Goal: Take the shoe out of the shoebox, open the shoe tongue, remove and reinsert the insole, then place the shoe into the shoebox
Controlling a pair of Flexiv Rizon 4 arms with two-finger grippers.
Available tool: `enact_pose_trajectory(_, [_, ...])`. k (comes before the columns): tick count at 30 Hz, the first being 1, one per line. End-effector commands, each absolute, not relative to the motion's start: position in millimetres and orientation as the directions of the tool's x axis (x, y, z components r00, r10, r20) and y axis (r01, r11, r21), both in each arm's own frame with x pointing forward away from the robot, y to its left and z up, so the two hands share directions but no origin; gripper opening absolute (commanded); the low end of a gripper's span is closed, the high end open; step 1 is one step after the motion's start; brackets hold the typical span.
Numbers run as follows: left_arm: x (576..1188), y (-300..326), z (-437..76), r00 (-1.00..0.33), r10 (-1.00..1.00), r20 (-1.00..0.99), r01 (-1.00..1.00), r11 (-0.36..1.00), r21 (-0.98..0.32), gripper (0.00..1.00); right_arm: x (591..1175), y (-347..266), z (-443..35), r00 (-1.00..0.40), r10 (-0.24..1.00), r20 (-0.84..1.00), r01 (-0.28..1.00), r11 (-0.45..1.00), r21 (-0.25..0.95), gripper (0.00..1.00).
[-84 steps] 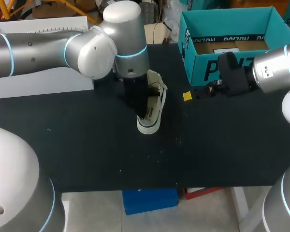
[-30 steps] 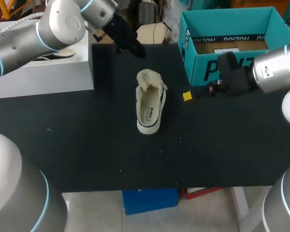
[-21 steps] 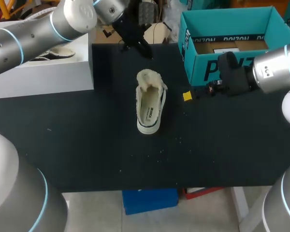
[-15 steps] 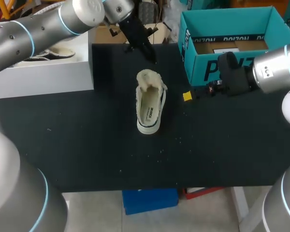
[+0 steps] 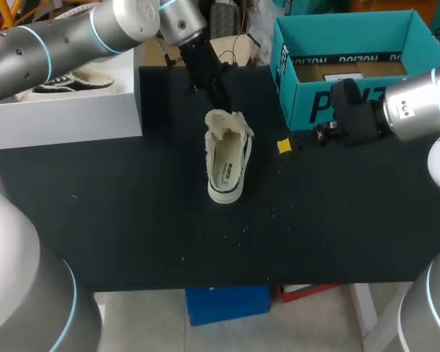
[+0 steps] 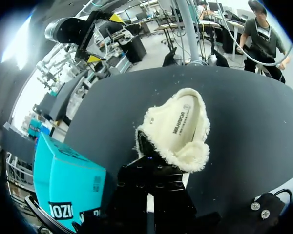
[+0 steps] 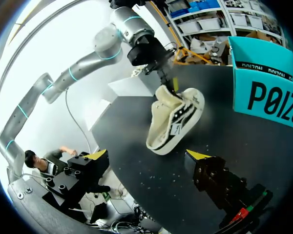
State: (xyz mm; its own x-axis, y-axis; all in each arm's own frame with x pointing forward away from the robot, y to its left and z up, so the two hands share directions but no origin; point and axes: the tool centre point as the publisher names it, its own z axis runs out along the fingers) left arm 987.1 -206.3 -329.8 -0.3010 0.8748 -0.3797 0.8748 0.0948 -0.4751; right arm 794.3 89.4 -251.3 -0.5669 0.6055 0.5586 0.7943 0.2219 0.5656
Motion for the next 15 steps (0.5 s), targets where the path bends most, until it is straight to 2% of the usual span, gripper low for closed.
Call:
enact_pose_trajectory(1, [967.0,-207.9,-344.0,-0.309,0.849,-0.428,0.881,0.086,-0.465,0.00,794.8,90.4,-251.3,-0.566,0.607,0.558,0.795,0.223,0.564,1.00])
enact_pose_trajectory(15, [946.7,-223.3,-376.6,-0.304,0.859,-0.411,0.861,0.062,-0.506,0.00,794.8,90.4,-251.3,-0.566,0.607,0.558,0.795,0.223,0.564,1.00])
